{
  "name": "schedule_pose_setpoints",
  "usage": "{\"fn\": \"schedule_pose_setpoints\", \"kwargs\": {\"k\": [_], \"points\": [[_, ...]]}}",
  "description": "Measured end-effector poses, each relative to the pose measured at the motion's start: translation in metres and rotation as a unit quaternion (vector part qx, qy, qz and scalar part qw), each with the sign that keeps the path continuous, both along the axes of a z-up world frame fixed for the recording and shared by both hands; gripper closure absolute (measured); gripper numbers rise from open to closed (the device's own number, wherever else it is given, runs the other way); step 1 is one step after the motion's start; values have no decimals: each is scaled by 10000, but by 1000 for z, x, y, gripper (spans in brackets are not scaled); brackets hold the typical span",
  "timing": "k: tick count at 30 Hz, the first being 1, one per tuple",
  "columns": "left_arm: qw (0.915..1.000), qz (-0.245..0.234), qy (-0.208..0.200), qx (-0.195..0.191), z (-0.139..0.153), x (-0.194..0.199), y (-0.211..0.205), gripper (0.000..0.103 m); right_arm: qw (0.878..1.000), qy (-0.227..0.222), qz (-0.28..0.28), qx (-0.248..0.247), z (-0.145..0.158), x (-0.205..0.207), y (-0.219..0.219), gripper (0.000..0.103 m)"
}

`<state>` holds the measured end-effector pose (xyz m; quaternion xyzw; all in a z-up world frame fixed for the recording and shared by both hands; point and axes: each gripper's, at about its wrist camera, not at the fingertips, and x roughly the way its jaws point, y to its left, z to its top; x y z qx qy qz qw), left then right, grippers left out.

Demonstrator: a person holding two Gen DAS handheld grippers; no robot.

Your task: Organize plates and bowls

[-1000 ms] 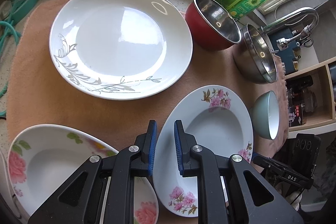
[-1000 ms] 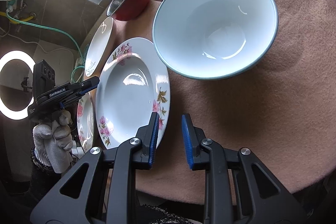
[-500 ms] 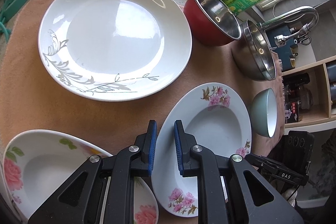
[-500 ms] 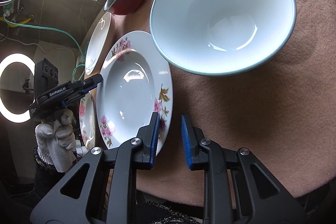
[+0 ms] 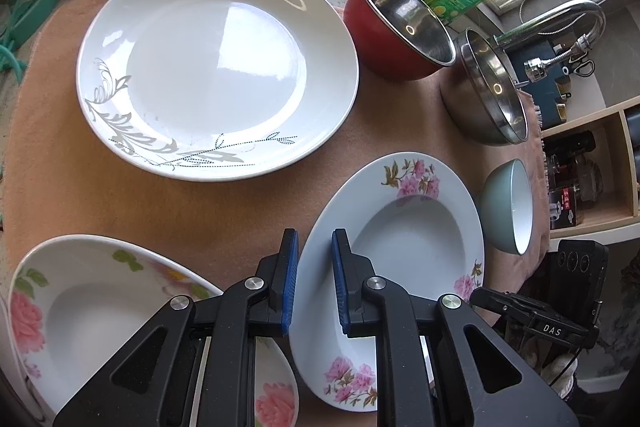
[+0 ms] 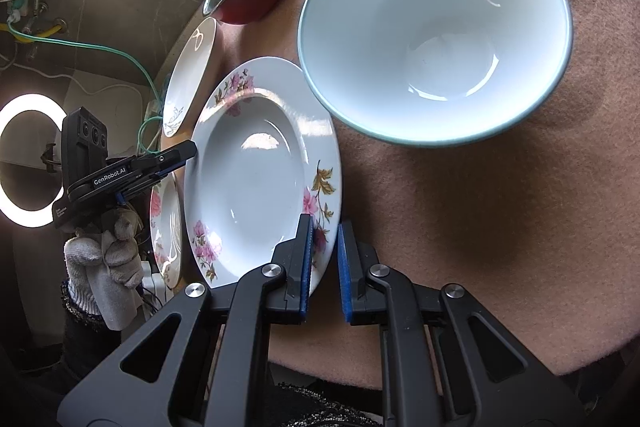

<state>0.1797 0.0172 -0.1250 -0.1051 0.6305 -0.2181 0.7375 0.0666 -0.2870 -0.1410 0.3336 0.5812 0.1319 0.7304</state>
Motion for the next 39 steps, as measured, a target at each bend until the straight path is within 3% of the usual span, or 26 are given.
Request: {"fn": "schedule_pose_setpoints", "kwargs": {"k": [39], "points": [[10000,-8,5,54,0,-48,-16,88,9995,76,198,-249,-1,-3,2,90]]}}
